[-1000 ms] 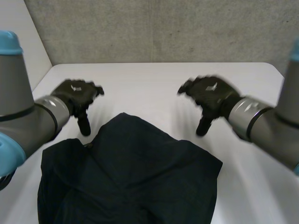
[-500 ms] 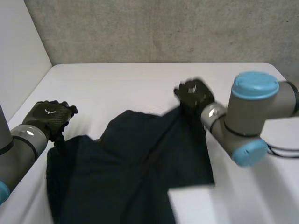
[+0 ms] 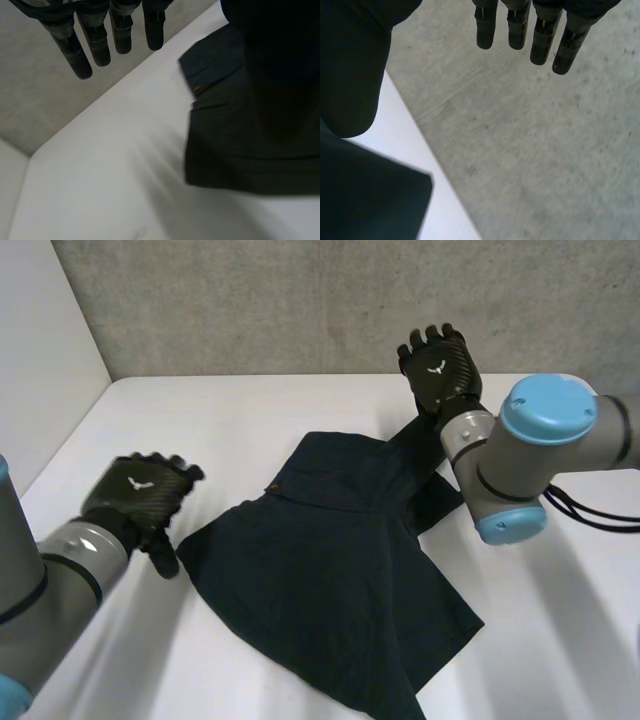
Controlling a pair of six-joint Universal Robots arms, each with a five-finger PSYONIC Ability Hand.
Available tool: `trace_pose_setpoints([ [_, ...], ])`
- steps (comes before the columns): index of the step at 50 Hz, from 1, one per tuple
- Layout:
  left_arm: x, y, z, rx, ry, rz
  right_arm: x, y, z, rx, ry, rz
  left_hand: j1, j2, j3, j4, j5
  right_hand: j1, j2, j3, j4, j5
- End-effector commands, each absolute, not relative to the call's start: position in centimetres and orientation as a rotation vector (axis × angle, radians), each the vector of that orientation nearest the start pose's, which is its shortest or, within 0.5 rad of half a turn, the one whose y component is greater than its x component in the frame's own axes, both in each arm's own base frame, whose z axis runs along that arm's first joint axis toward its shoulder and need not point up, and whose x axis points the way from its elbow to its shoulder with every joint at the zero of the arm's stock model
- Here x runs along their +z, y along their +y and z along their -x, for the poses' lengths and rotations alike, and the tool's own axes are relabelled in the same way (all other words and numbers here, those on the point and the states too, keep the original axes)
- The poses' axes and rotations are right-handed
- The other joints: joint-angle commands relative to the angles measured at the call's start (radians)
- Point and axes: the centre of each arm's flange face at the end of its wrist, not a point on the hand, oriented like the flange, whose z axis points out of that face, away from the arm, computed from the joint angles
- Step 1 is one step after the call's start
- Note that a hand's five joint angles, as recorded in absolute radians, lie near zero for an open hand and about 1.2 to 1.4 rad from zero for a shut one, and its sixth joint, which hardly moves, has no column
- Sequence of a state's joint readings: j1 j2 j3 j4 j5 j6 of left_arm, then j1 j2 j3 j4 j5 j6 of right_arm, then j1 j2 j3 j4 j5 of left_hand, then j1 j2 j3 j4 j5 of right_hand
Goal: Fold the shorts.
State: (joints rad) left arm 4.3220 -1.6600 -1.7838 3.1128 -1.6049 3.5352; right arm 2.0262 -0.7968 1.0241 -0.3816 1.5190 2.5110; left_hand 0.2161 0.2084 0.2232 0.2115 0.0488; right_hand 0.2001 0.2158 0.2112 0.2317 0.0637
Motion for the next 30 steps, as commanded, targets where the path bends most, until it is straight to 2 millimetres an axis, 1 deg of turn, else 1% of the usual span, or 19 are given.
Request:
trace_pose_setpoints([
  [1,19.9,-20.6,23.5,-1.84,2.32,-1.211,21.7,-32.0,-30.7,-2.139,2.048,1.159,0.024,0.032,0.017,0.028,0.017,-0.026,-0.041,-0.037,-0.057,-0.064],
  [3,19.2,-21.2,22.9,-1.819,2.271,-1.255,21.4,-30.5,-29.9,-2.013,2.127,1.139,0.03,0.037,0.023,0.034,0.022,-0.026,-0.041,-0.037,-0.057,-0.064],
  [4,19.0,-21.5,22.6,-1.814,2.253,-1.267,21.1,-30.1,-29.6,-1.971,2.152,1.129,0.03,0.037,0.023,0.034,0.022,-0.026,-0.041,-0.037,-0.057,-0.064],
  [6,18.5,-22.0,22.3,-1.804,2.224,-1.293,20.4,-29.2,-29.3,-1.886,2.186,1.118,0.035,0.043,0.028,0.04,0.028,-0.026,-0.041,-0.037,-0.057,-0.064],
  [7,17.9,-22.6,22.0,-1.799,2.192,-1.322,19.8,-28.4,-29.0,-1.825,2.195,1.109,0.056,0.064,0.049,0.061,0.049,-0.026,-0.041,-0.037,-0.057,-0.064],
  [9,17.2,-23.2,21.8,-1.79,2.172,-1.354,19.4,-27.7,-28.9,-1.777,2.191,1.103,0.077,0.084,0.07,0.081,0.069,-0.026,-0.041,-0.037,-0.057,-0.064],
  [10,16.9,-23.5,21.8,-1.789,2.166,-1.372,19.2,-27.0,-28.7,-1.738,2.183,1.102,0.082,0.09,0.075,0.087,0.075,-0.026,-0.041,-0.037,-0.057,-0.064],
  [13,15.9,-24.4,21.8,-1.784,2.147,-1.438,19.4,-25.8,-28.5,-1.702,2.158,1.104,0.15,0.157,0.143,0.154,0.142,-0.026,-0.041,-0.037,-0.057,-0.064],
  [15,15.5,-24.8,21.6,-1.777,2.152,-1.45,19.2,-25.5,-28.3,-1.688,2.159,1.104,0.182,0.19,0.175,0.187,0.175,-0.026,-0.041,-0.037,-0.057,-0.064],
  [16,15.1,-25.4,21.4,-1.767,2.164,-1.45,18.9,-25.3,-28.1,-1.679,2.17,1.097,0.185,0.193,0.178,0.19,0.178,-0.026,-0.041,-0.037,-0.057,-0.064],
  [19,14.5,-25.9,21.2,-1.76,2.183,-1.461,18.3,-25.3,-27.6,-1.669,2.192,1.088,0.185,0.193,0.178,0.19,0.178,-0.026,-0.041,-0.037,-0.057,-0.064],
  [27,13.5,-26.7,21.4,-1.739,2.204,-1.477,17.6,-25.4,-26.8,-1.668,2.216,1.07,0.188,0.196,0.181,0.193,0.181,-0.026,-0.041,-0.037,-0.057,-0.064],
  [30,13.1,-27.0,21.5,-1.73,2.213,-1.482,17.4,-25.3,-26.6,-1.661,2.223,1.068,0.223,0.231,0.216,0.228,0.216,-0.026,-0.041,-0.037,-0.057,-0.064],
])
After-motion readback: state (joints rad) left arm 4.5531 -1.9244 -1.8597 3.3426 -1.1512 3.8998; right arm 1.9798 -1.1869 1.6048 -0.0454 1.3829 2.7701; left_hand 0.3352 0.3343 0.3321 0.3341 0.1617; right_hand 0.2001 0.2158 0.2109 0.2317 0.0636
